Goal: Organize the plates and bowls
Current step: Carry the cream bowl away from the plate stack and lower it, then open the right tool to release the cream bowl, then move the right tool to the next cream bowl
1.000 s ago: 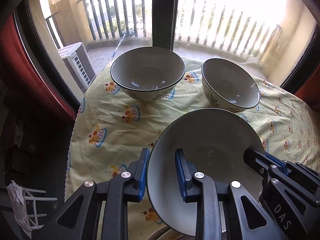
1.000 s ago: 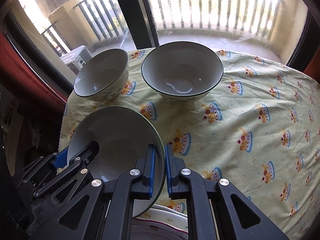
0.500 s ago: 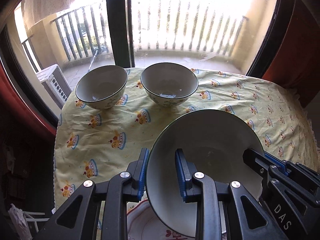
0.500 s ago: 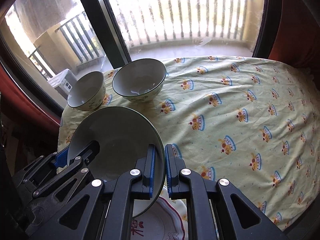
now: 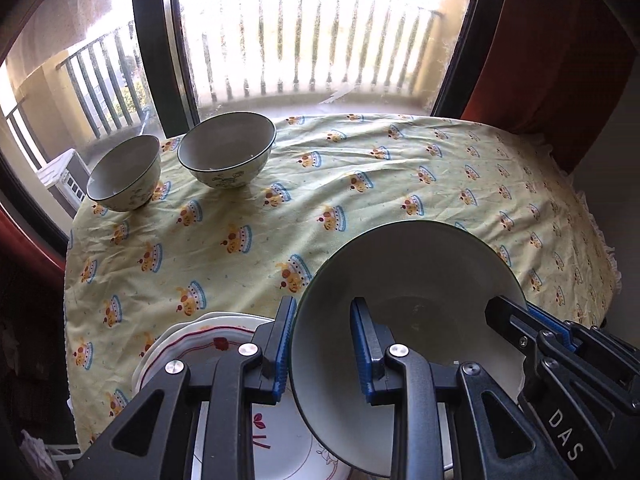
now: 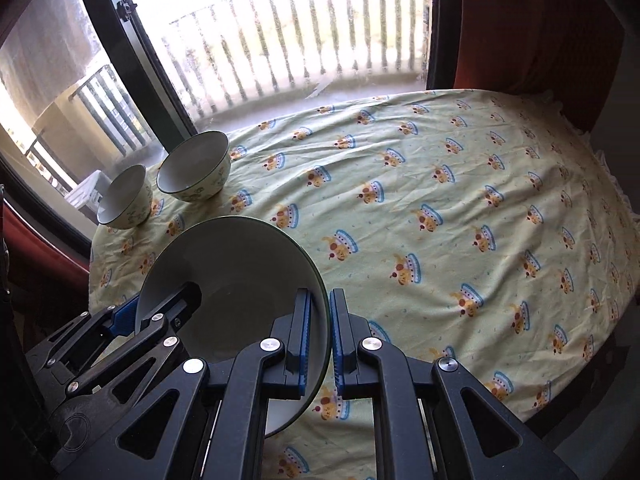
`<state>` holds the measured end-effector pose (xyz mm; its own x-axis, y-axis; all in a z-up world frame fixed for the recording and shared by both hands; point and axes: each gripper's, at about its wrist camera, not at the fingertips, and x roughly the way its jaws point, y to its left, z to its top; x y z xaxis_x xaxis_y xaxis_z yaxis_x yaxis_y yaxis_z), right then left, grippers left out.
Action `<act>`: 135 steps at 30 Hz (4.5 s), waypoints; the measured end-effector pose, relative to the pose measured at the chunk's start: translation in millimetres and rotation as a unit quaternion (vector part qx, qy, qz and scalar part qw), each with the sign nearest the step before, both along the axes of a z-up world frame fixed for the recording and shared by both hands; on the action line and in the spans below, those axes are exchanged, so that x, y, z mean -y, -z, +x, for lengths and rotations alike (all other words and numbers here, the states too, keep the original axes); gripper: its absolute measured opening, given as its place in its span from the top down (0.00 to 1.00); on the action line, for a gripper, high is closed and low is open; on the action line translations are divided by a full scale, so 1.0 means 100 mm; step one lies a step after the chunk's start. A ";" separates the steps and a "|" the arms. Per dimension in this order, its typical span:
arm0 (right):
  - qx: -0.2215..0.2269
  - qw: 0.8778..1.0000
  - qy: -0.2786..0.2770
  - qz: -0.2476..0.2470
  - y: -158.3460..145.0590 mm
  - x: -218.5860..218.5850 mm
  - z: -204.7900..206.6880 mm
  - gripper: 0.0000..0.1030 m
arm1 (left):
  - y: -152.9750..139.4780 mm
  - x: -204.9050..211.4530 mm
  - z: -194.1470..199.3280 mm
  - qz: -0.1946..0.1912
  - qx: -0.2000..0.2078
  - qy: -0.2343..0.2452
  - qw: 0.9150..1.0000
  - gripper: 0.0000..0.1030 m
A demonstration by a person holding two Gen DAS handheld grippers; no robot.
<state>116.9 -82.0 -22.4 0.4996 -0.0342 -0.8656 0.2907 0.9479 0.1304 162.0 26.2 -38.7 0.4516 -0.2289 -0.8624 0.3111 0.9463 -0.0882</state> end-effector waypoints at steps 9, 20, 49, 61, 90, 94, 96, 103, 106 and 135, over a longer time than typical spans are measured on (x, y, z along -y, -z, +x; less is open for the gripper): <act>-0.035 0.999 -0.007 -0.004 0.24 0.43 -0.24 0.88 | 0.31 0.39 -0.24 0.003 -0.044 -0.016 0.999 0.76; -0.076 0.995 -0.066 -0.003 0.55 0.73 -0.22 0.88 | 0.68 0.63 -0.40 0.011 -0.086 -0.075 0.993 0.76; -0.081 0.984 -0.159 0.023 0.67 0.97 -0.04 0.38 | 0.48 0.46 -0.46 0.053 -0.064 -0.198 0.977 0.24; -0.062 0.989 -0.137 0.005 0.48 0.84 0.04 0.36 | 0.38 0.31 -0.38 0.027 -0.066 -0.155 0.985 0.20; 0.001 0.995 -0.093 -0.023 -0.06 -0.83 0.74 0.27 | -0.06 -1.10 0.45 0.015 -0.001 -0.086 0.996 0.19; 0.001 0.995 -0.097 -0.026 -0.04 -1.09 0.91 0.26 | -0.04 -1.34 0.61 0.022 0.001 -0.088 0.996 0.18; 0.001 0.995 -0.099 -0.025 -0.02 -1.20 1.00 0.26 | -0.03 -1.45 0.68 0.024 0.001 -0.089 0.996 0.18; 0.002 0.994 -0.103 -0.033 0.01 -1.59 1.34 0.26 | 0.00 -1.79 1.00 0.032 0.015 -0.110 0.993 0.18; 0.007 0.994 -0.096 -0.048 0.02 -1.74 1.49 0.26 | 0.03 -1.91 1.17 0.039 0.015 -0.120 0.992 0.18; 0.000 0.995 -0.100 -0.014 0.67 -2.34 2.83 0.62 | 0.67 -2.35 2.42 0.049 0.001 -0.132 0.990 0.48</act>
<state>400.3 151.6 -89.3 0.4981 0.0418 -0.8661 0.0970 0.9899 0.1036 403.9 260.7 -105.7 0.4857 -0.0179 -0.8739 0.0511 0.9987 0.0079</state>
